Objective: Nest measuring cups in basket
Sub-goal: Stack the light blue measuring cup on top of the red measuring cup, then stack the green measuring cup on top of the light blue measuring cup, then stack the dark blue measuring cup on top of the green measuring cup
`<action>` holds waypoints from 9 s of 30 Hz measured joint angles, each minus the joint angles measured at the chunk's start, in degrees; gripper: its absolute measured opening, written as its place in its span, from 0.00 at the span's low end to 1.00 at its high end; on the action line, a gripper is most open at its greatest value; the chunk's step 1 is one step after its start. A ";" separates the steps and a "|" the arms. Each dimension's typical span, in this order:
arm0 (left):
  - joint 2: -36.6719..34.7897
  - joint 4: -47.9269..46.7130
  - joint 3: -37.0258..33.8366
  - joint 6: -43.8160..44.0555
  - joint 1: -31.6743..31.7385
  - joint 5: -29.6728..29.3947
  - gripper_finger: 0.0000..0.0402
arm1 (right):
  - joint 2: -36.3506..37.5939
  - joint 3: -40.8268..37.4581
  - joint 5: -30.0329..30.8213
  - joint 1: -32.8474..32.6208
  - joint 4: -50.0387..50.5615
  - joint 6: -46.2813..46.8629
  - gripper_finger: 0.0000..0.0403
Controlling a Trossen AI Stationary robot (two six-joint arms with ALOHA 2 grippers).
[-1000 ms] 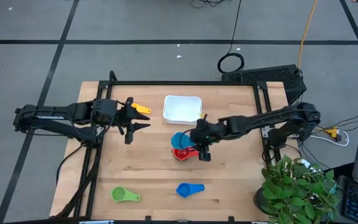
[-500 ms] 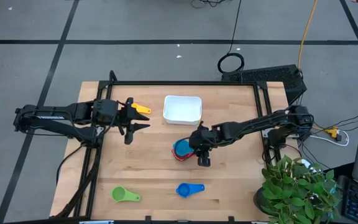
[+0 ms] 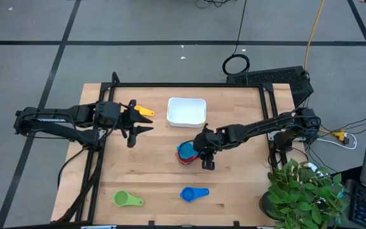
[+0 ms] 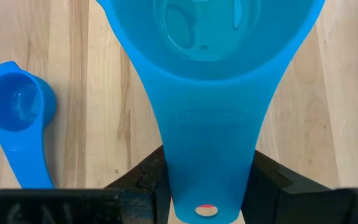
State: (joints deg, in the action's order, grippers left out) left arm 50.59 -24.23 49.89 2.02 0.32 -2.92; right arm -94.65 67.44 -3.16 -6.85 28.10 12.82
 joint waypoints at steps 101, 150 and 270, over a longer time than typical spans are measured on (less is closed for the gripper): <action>39.47 -20.00 -0.70 41.95 -43.91 15.66 0.07 | 6.29 -0.07 8.96 -0.48 5.18 1.35 0.50; 51.03 0.68 20.22 16.54 0.42 15.45 0.04 | 44.63 -23.92 25.62 5.26 -13.24 -3.23 0.50; -3.72 3.00 -2.05 4.23 -2.21 -6.75 0.43 | -17.15 3.48 9.87 -23.45 -10.87 11.15 0.74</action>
State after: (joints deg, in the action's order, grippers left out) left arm 46.87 -21.23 47.83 6.26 -1.90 -9.67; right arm -111.81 70.91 6.71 -30.30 17.22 23.97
